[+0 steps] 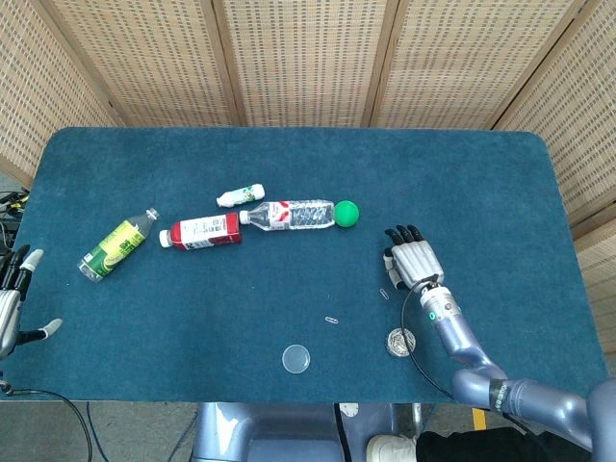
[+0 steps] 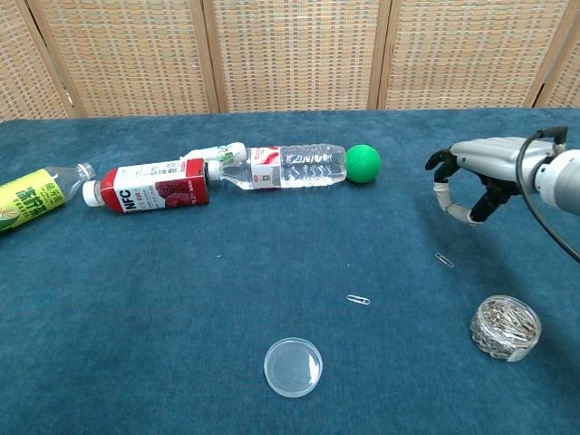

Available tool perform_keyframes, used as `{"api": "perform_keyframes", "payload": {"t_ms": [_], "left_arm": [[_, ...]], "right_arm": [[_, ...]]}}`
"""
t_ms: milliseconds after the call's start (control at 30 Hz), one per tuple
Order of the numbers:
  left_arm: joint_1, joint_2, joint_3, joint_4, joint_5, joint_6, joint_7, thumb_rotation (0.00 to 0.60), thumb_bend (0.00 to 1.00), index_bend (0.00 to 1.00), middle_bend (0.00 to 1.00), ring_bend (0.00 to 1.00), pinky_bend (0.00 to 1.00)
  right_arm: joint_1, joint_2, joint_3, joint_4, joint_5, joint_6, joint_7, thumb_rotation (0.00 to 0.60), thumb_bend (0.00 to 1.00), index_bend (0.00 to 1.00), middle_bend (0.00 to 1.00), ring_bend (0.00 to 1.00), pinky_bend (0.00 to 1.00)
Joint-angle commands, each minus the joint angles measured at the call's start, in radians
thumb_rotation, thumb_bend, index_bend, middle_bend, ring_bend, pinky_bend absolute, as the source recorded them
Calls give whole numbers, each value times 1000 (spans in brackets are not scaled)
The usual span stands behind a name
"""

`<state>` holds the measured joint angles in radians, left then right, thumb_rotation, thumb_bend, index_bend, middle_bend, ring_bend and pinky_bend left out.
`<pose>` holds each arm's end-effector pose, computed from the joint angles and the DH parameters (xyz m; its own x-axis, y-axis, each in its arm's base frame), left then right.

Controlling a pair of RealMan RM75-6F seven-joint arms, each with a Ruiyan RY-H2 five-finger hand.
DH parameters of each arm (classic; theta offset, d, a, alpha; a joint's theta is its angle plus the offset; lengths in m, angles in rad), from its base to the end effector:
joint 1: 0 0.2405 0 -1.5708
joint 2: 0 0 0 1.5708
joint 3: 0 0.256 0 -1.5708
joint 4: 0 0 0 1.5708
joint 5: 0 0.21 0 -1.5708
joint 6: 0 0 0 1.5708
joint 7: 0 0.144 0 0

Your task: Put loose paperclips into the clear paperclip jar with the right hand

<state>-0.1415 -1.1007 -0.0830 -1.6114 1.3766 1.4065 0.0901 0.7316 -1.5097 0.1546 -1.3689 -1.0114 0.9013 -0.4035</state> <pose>-0.3190 0.2054 0.1666 0.4747 0.0284 0.8797 0.8778 0.0580 -0.4755 -0.1982 -0.3632 0.0007 0.5503 -0.2800 0.7866 -0.8313 -0.2724 0.4845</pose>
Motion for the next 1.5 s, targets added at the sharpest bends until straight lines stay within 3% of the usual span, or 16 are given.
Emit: {"api": "perform_keyframes", "payload": {"t_ms": [33,333,733,1100,1500], "left_arm": [[1,0,2,-2,4,3,2,600,0,0,0,0,0],[7,1,8,-13,21,18,10,600,0,0,0,0,0],[9,3,10,-17,26,22,8,600,0,0,0,0,0],[8,5,9,-18,24,19,5,600,0,0,0,0,0],[8,5,9,-14,23,17,4,600,0,0,0,0,0]], "right_arm": [[-52,120,-78,-144,-164,43,58,600,533,637,103,0,0],[-120,215,-200,-253,-419,112,146,600,533,637,103,0,0],[-160,195,-258,-203,-528,134,180,600,533,637,102,0,0],[-169,164,-254,-183,-554,127,181,600,533,637,102,0,0],[-177,157,-238,-182,-506,88,138,600,532,637,103,0,0]]}}
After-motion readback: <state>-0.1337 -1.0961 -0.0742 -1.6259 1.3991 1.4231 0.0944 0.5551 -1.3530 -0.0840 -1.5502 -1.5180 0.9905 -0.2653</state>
